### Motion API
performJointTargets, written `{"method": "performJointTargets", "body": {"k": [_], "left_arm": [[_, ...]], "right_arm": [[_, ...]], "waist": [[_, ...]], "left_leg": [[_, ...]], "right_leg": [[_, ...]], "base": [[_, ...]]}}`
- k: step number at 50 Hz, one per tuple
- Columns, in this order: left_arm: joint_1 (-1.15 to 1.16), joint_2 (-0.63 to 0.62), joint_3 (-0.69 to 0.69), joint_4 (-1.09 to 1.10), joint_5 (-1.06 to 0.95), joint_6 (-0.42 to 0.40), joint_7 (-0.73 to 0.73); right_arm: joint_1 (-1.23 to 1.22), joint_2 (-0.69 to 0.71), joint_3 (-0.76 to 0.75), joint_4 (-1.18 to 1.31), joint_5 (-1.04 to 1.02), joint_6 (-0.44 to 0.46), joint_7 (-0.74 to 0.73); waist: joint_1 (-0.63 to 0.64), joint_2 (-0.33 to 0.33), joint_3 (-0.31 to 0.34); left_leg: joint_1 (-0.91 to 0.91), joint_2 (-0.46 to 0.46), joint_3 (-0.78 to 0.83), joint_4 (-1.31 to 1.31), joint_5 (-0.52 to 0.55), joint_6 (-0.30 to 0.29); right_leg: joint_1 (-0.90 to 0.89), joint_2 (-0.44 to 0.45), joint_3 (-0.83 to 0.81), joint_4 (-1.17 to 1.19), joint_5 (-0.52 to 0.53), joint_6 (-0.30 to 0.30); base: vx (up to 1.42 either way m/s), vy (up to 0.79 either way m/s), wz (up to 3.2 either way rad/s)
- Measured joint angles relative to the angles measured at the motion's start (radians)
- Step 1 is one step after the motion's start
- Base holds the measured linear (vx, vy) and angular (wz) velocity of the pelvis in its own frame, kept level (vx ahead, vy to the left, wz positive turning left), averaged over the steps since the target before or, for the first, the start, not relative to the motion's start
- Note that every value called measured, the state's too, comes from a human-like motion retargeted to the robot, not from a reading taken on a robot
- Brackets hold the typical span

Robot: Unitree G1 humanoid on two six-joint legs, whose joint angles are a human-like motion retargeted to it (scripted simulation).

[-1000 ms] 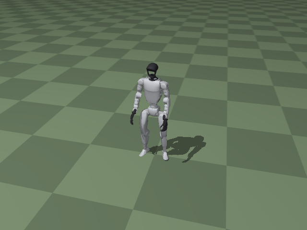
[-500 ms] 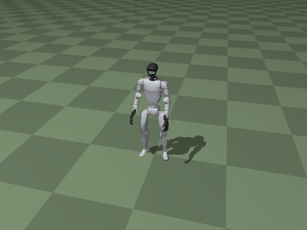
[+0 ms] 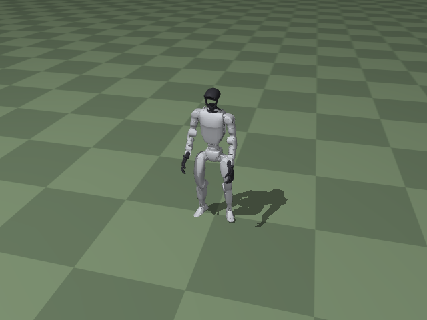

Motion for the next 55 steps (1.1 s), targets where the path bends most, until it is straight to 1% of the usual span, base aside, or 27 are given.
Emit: {"method": "performJointTargets", "body": {"k": [12, 20, 30, 35, 46, 55], "left_arm": [[-0.001, -0.003, -0.005, 0.01, 0.002, 0.003, -0.001], [0.006, -0.004, -0.036, 0.034, -0.033, -0.003, 0.007], [-0.014, -0.009, -0.067, 0.049, -0.074, -0.02, 0.027], [-0.023, -0.002, -0.058, 0.03, -0.053, -0.016, 0.021], [-0.012, 0.003, -0.013, 0.017, 0.002, 0.0, -0.001], [-0.003, 0.0, -0.019, 0.031, -0.005, 0.004, -0.004]], "right_arm": [[0.01, -0.003, -0.01, 0.013, 0.005, -0.001, 0.002], [0.003, -0.012, -0.04, 0.001, 0.026, -0.003, 0.009], [0.013, -0.009, -0.046, 0.029, 0.024, -0.003, -0.004], [0.014, -0.004, -0.045, 0.036, 0.019, -0.003, -0.02], [0.007, -0.005, -0.038, 0.001, 0.006, -0.007, -0.018], [0.003, -0.006, -0.051, -0.009, 0.017, -0.004, -0.019]], "waist": [[-0.011, -0.001, -0.009], [-0.01, 0.017, -0.016], [0.02, 0.034, -0.041], [0.012, 0.029, -0.038], [-0.033, 0.019, -0.021], [-0.048, 0.023, -0.01]], "left_leg": [[0.001, 0.0, 0.0, 0.001, -0.002, 0.0], [0.008, -0.004, 0.017, -0.003, -0.006, 0.006], [0.007, -0.001, 0.024, -0.006, -0.004, 0.009], [0.009, -0.007, 0.01, -0.003, -0.007, 0.012], [0.011, 0.0, 0.014, 0.001, -0.009, 0.002], [0.014, 0.0, 0.036, -0.002, -0.01, 0.005]], "right_leg": [[0.002, -0.001, -0.003, 0.001, -0.003, -0.003], [-0.003, -0.001, 0.015, 0.002, -0.002, 0.004], [-0.013, 0.006, 0.024, 0.005, -0.001, 0.006], [-0.004, -0.006, 0.013, 0.009, -0.007, 0.006], [0.002, 0.001, 0.013, 0.004, -0.003, -0.004], [-0.009, 0.005, 0.034, 0.004, 0.004, 0.005]], "base": [[0.0, 0.0, 0.0], [0.0, 0.0, 0.0], [0.0, 0.0, 0.0], [0.0, 0.0, 0.0], [0.0, 0.0, 0.0], [0.0, 0.0, 0.0]]}}
